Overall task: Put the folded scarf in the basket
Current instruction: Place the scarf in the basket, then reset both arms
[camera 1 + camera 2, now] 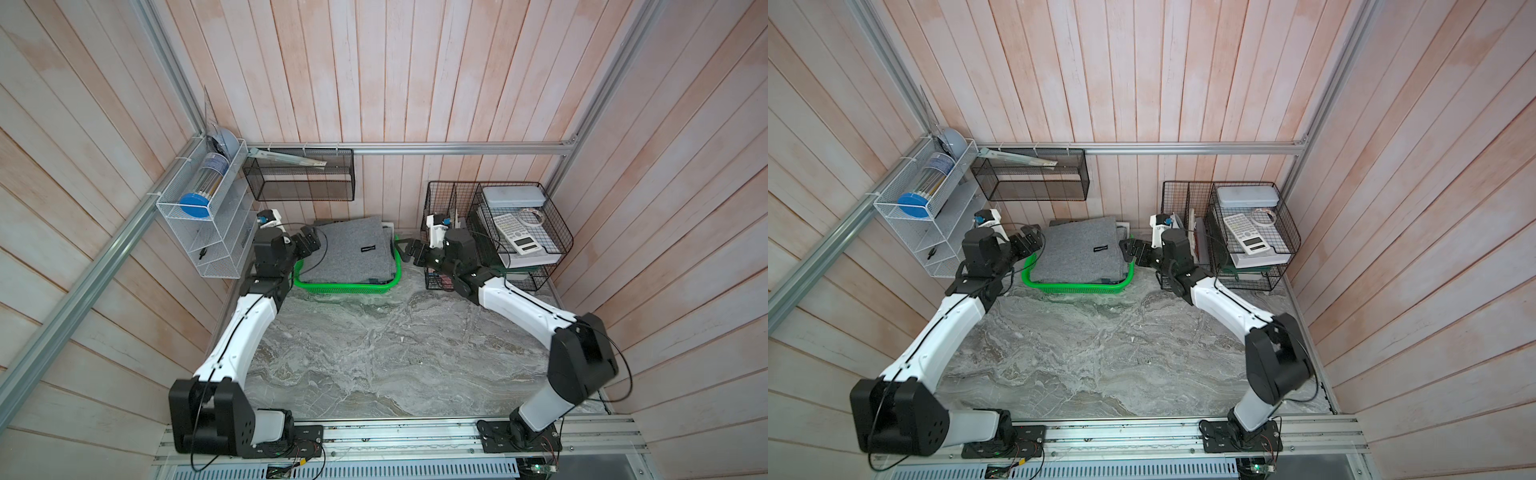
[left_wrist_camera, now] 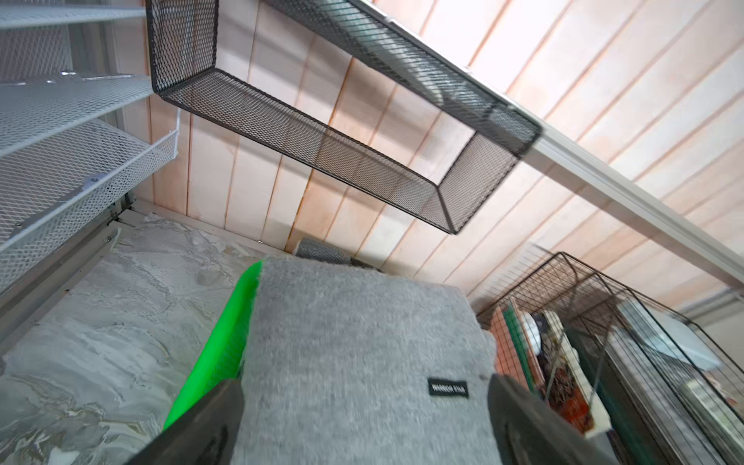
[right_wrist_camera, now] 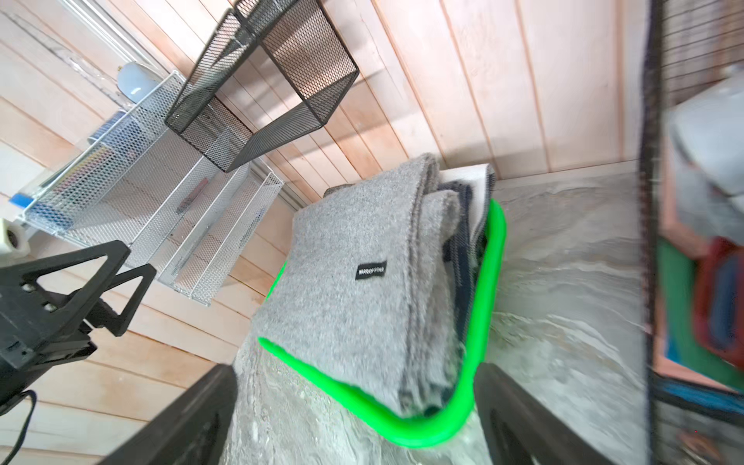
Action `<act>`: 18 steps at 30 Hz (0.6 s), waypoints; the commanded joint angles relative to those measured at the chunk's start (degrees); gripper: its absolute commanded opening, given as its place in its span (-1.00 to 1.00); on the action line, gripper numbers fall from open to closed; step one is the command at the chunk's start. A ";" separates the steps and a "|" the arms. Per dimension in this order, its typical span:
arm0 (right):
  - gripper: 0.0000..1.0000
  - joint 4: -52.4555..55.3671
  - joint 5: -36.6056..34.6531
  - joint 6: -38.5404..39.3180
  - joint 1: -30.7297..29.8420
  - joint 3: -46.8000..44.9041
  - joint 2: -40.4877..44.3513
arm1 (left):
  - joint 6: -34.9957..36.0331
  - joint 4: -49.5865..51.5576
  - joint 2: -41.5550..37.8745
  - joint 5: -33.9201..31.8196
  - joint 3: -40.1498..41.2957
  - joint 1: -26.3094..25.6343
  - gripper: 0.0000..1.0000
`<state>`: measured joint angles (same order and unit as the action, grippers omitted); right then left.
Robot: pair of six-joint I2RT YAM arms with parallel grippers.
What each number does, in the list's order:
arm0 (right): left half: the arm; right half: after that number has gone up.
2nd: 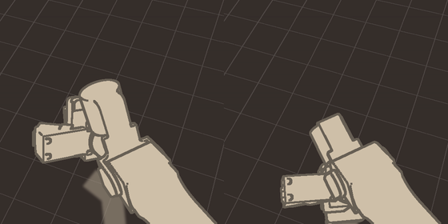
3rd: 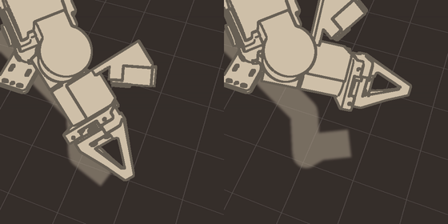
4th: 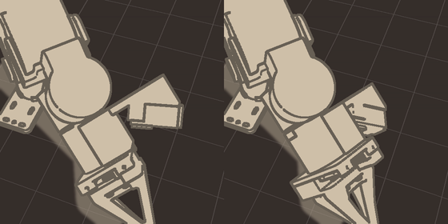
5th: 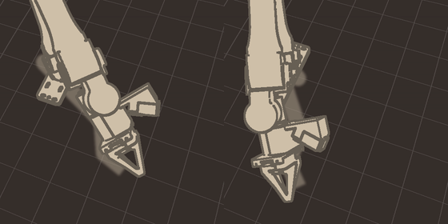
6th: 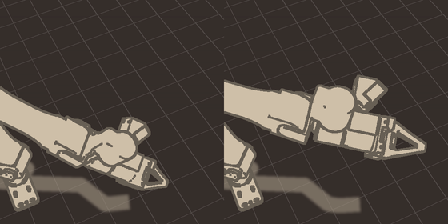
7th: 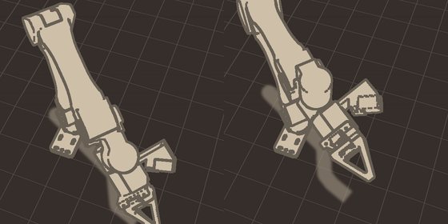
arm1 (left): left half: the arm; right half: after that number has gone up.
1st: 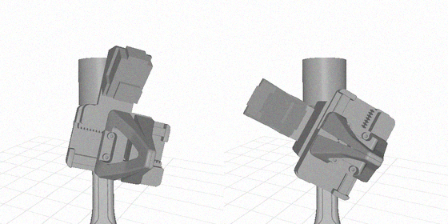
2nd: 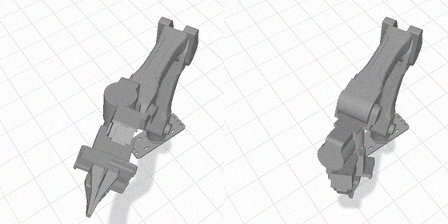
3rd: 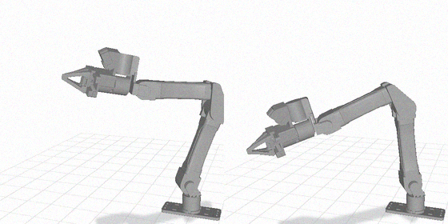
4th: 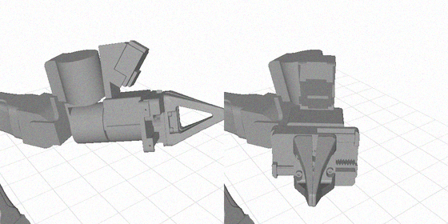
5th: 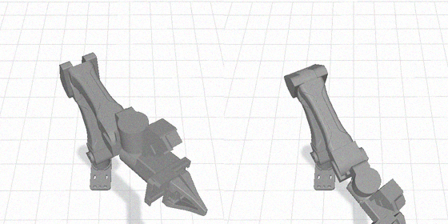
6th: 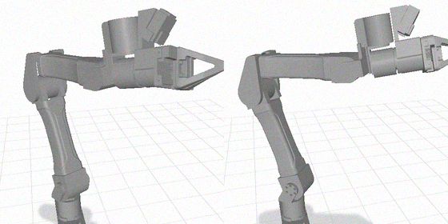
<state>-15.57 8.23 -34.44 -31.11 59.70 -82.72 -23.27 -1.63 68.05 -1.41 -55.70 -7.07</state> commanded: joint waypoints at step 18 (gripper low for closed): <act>0.96 -29.51 -40.90 37.19 10.45 -61.10 50.22 | 25.73 -37.71 -5.49 -14.79 41.06 -2.51 0.99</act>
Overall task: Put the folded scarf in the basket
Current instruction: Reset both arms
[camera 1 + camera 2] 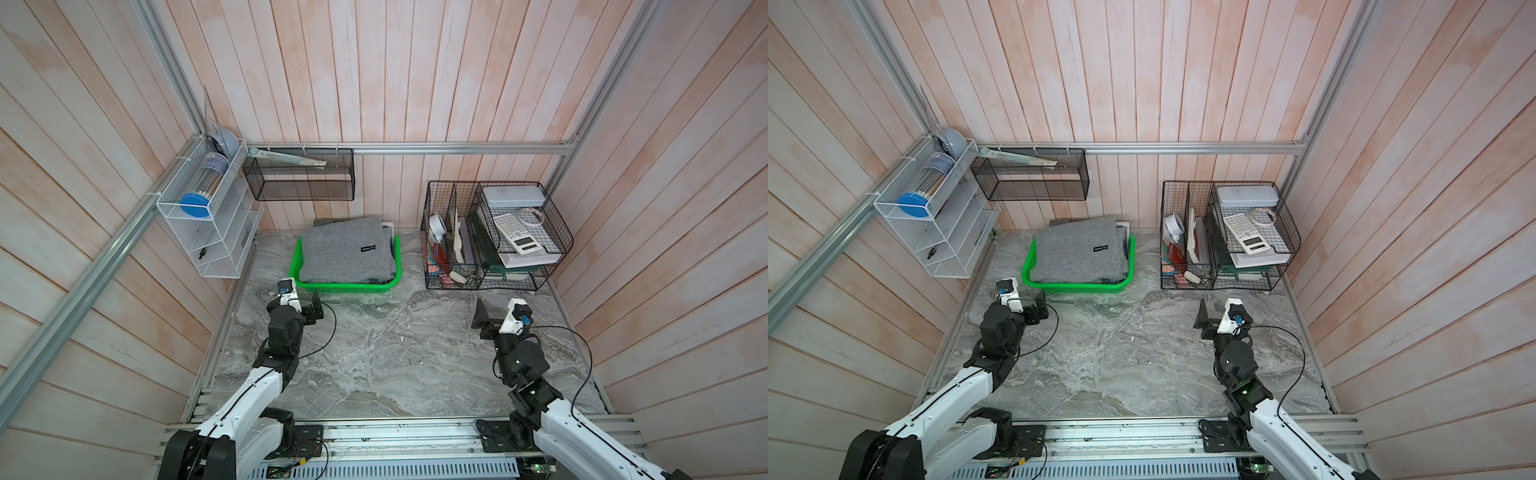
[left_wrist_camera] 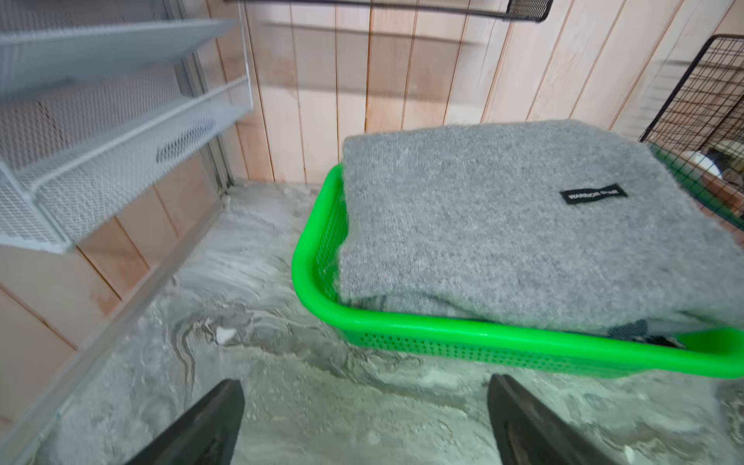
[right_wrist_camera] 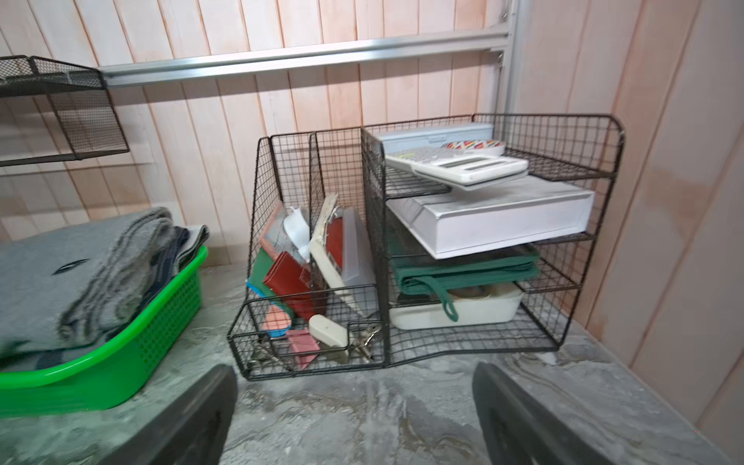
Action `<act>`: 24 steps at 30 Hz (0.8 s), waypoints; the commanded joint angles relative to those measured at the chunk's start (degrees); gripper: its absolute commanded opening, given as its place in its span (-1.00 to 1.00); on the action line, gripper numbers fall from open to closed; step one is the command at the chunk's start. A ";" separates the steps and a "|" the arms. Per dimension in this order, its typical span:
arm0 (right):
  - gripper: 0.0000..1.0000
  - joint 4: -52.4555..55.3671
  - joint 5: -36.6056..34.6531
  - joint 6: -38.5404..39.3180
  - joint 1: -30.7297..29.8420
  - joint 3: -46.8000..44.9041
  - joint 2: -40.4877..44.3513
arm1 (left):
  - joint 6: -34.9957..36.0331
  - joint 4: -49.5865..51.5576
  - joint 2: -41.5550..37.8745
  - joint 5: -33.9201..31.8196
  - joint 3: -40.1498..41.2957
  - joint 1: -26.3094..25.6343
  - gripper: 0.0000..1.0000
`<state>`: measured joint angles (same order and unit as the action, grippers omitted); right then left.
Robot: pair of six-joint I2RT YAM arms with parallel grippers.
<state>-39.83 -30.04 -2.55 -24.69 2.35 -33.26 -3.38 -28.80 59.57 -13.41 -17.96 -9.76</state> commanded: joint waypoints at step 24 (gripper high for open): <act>0.96 -35.07 21.98 2.44 23.40 2.48 -42.12 | 3.40 -50.87 29.80 11.45 8.93 10.26 0.99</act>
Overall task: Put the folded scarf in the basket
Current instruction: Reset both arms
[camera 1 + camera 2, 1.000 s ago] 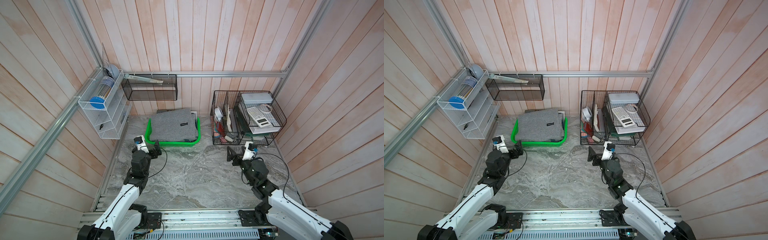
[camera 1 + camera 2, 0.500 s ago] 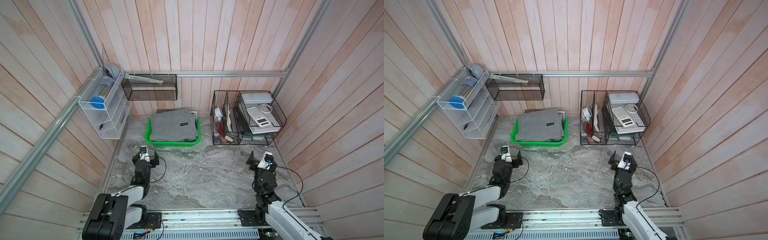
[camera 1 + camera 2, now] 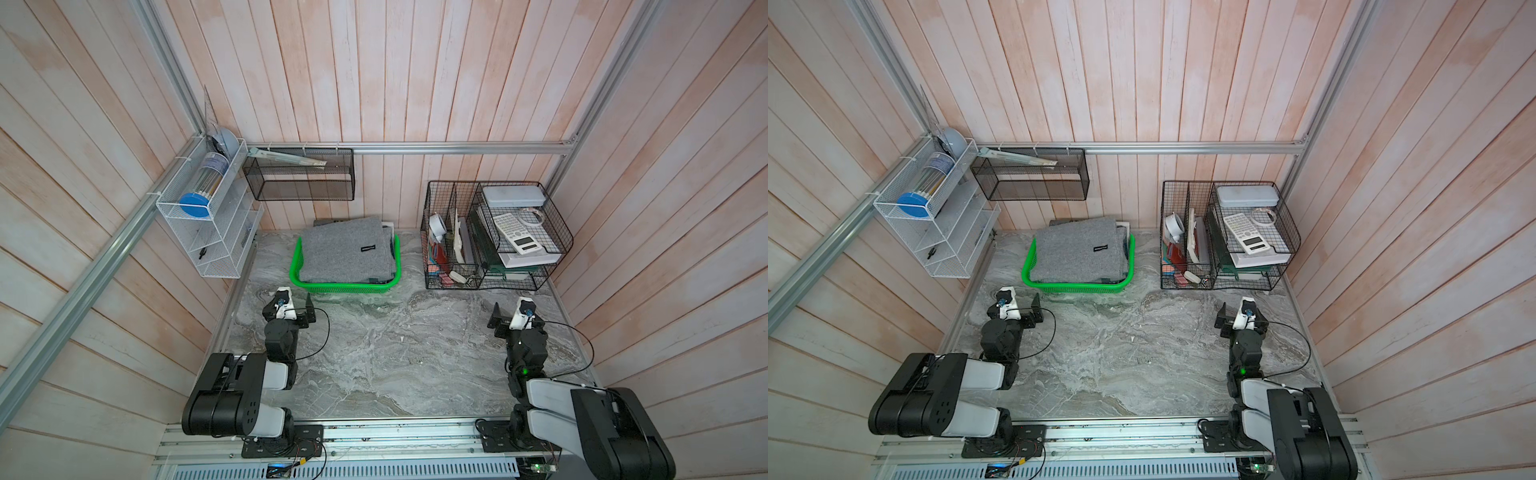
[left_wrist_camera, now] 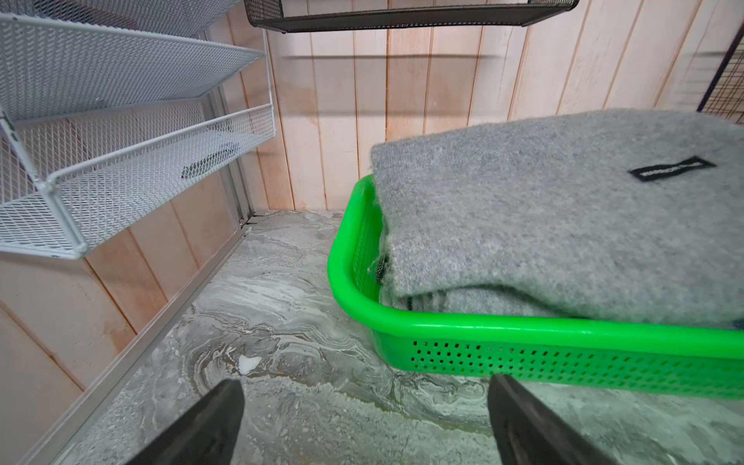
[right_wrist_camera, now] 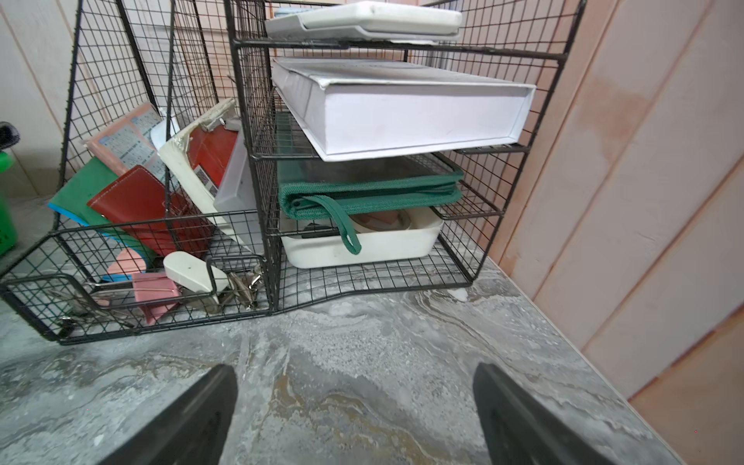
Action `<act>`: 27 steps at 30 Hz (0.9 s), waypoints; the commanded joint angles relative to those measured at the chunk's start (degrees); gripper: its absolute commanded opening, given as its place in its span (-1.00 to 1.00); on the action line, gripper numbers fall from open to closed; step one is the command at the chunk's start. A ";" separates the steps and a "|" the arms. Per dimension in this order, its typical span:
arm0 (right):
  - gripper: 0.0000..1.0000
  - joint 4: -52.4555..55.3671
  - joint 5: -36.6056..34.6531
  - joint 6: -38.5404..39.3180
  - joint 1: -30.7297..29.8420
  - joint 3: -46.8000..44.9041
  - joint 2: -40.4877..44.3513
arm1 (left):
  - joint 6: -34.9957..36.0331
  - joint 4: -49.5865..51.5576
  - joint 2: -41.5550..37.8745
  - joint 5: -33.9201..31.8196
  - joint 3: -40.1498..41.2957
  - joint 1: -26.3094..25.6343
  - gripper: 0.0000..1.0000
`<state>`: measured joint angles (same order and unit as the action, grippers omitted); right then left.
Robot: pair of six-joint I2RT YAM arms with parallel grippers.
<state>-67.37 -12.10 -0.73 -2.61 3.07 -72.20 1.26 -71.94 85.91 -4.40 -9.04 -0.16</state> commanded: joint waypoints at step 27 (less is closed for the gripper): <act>0.96 -9.52 2.84 -1.38 2.79 8.96 -17.16 | -4.25 3.74 3.40 0.22 -5.71 2.46 0.99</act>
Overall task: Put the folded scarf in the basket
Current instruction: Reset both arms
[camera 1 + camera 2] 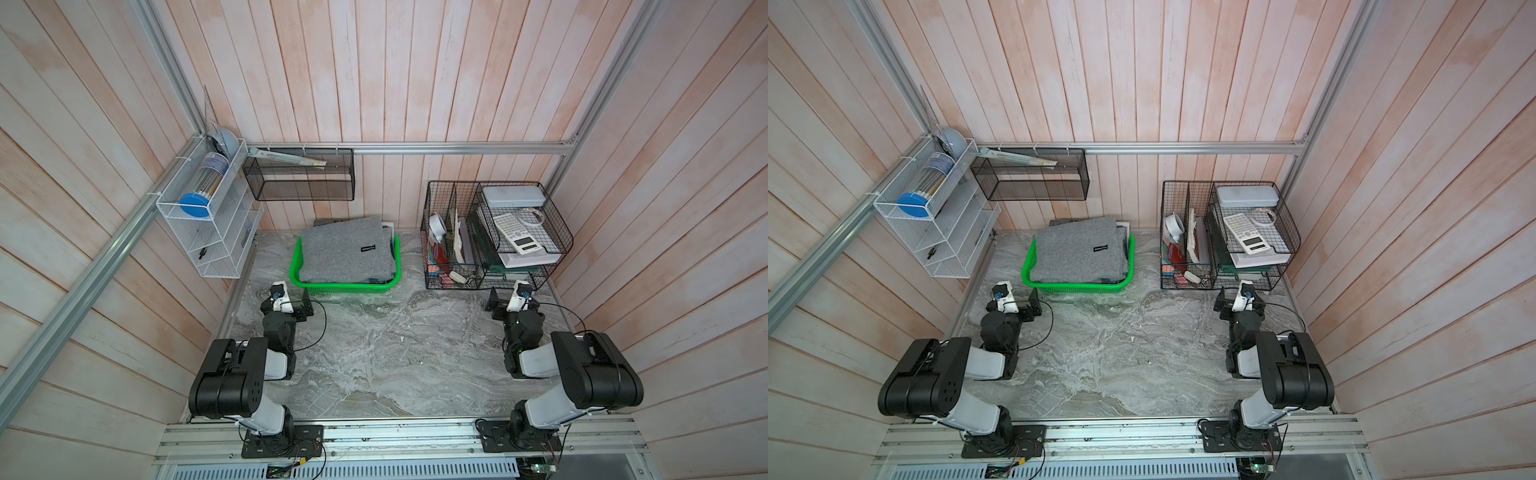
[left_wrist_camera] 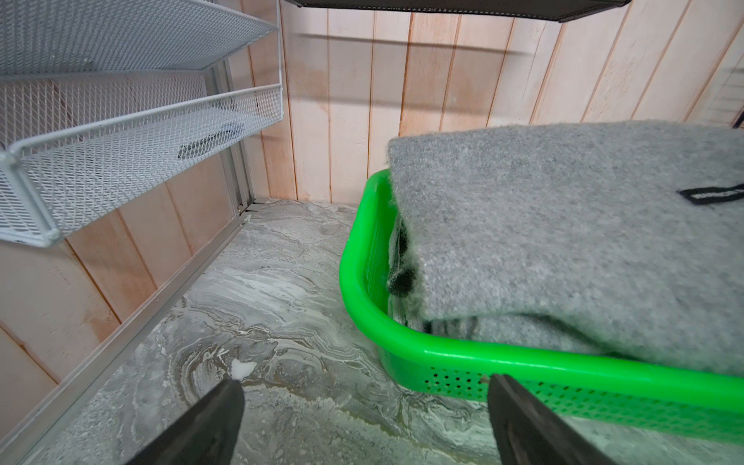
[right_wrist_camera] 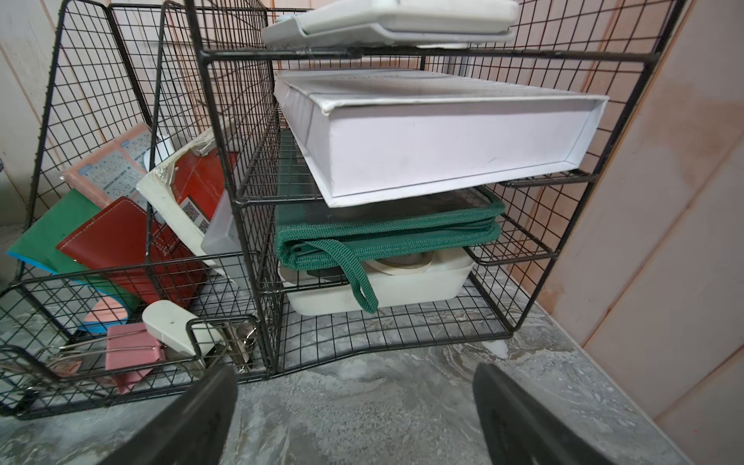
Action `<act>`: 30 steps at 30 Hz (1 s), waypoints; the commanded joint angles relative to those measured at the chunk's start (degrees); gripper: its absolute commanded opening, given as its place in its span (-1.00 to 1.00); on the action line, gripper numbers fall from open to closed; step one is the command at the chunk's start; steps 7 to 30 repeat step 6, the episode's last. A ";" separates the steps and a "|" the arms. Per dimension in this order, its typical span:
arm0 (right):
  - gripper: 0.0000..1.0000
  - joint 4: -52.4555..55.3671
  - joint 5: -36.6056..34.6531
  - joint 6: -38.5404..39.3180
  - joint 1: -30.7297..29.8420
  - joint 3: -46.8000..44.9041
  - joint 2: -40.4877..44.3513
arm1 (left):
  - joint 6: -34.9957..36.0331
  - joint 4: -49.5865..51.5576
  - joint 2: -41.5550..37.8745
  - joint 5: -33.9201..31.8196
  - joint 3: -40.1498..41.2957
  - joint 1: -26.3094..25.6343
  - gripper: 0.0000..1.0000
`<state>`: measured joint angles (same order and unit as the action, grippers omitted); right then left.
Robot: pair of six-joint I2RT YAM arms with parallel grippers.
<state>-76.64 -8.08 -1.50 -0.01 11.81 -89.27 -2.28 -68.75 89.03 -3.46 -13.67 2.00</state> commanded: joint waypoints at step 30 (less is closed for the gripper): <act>0.96 -0.17 -1.14 -0.61 0.12 0.18 -0.15 | -0.70 0.55 0.28 -0.78 -1.08 0.33 0.99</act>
